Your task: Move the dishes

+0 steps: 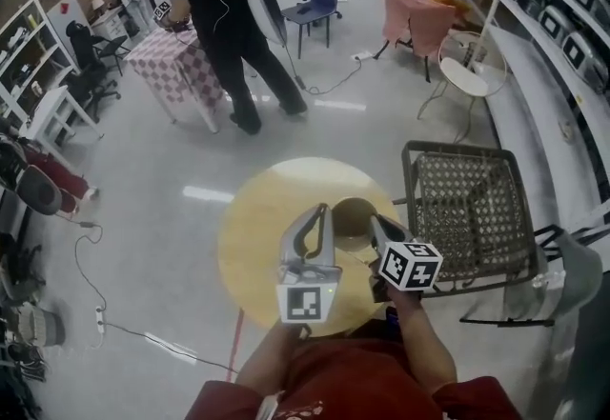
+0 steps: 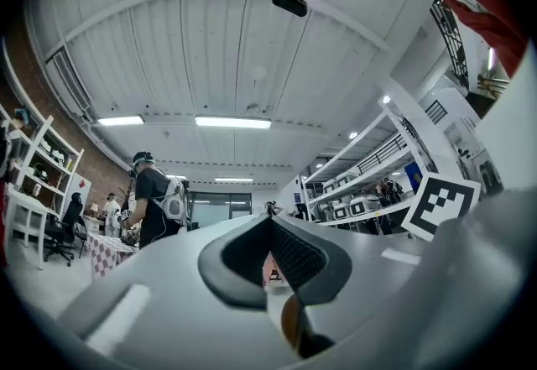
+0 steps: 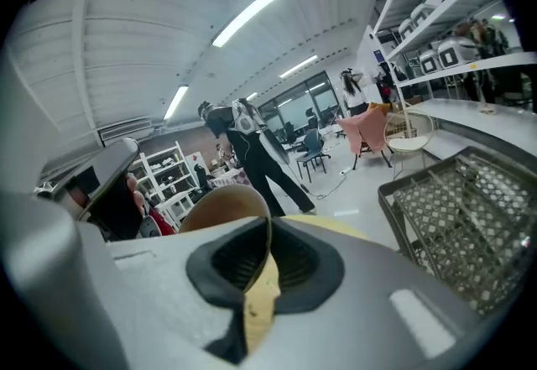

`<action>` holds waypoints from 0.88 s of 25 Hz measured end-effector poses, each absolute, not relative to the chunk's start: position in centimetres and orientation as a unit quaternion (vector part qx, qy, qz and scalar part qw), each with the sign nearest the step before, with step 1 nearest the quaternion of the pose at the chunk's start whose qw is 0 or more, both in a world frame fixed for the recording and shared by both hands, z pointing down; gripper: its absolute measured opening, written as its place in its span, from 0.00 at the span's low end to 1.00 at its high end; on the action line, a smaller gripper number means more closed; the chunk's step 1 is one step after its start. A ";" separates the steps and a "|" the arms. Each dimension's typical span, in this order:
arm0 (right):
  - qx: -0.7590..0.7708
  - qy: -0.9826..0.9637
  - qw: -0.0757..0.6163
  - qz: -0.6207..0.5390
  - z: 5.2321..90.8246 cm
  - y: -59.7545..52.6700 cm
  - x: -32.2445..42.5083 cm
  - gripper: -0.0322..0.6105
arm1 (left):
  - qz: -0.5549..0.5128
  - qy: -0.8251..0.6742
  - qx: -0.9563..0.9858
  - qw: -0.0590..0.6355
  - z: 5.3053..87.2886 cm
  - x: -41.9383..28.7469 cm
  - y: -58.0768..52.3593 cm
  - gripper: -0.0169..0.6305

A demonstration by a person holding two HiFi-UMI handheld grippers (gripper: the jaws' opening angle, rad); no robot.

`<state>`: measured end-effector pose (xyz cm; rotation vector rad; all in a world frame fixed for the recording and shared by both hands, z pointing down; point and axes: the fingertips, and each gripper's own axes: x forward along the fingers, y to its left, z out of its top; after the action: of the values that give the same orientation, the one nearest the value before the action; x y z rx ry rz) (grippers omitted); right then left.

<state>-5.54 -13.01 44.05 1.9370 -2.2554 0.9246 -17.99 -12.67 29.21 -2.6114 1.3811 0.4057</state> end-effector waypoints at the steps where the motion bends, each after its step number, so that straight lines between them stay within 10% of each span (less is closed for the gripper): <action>1: 0.628 -0.720 0.010 0.296 43.9 -12.7 -5.0 0.08 | 0.137 0.456 -0.876 0.078 29.2 -17.5 -12.6 0.04; 22: 0.738 -0.615 -0.047 0.273 41.3 -5.2 8.8 0.08 | 0.163 0.333 -0.926 0.073 28.6 -5.1 -8.1 0.04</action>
<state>8.80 -5.23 41.34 2.3915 -1.9919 0.8832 -5.15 -8.06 28.63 -2.7809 0.9986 0.4889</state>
